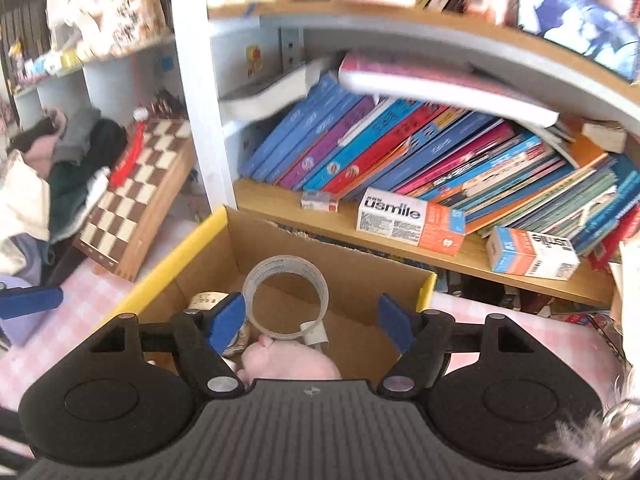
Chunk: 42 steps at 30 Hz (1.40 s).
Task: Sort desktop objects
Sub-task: 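Release the white adapter into the box and withdraw both tools, then move both tools toward the cream sponge block and blue toy truck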
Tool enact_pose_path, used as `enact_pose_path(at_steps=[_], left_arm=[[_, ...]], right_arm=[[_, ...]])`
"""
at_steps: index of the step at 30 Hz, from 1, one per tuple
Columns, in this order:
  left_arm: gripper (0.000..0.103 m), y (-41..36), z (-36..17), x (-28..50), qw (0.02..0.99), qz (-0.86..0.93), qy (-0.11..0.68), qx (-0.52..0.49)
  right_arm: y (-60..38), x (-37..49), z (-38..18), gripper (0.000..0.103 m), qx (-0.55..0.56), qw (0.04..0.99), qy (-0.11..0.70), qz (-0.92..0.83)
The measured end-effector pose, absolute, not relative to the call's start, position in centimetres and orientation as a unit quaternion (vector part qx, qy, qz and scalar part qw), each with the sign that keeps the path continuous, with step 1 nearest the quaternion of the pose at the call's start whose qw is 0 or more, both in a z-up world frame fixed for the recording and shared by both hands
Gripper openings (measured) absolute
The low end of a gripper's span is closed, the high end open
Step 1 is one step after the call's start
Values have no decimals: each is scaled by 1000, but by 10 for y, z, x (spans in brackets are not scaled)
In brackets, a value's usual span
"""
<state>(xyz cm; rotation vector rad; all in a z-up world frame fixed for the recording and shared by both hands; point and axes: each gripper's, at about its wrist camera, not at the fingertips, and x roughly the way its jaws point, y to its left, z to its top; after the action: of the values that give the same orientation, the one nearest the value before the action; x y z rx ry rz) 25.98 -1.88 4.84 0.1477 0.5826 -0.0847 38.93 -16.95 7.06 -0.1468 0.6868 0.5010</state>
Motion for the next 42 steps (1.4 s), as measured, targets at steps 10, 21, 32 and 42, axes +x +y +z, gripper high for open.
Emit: enact_pose_path(at_steps=[10,21,32,42], left_arm=[[83,-8,55,212,958,-49,274,69],[85,8,37,168,952,-48,294,62],[85,11,8,128,944,-40,323,60],[85,14,-12,99,939,-15,341,39]], right_arm=[[-186,313,88,75,-68,920,306,236],[-196,239,64,76,-63,925,313,206],[-200,185,25,76,-46,929,327,168],[-193,142,-7,81,-41,928,341,145]])
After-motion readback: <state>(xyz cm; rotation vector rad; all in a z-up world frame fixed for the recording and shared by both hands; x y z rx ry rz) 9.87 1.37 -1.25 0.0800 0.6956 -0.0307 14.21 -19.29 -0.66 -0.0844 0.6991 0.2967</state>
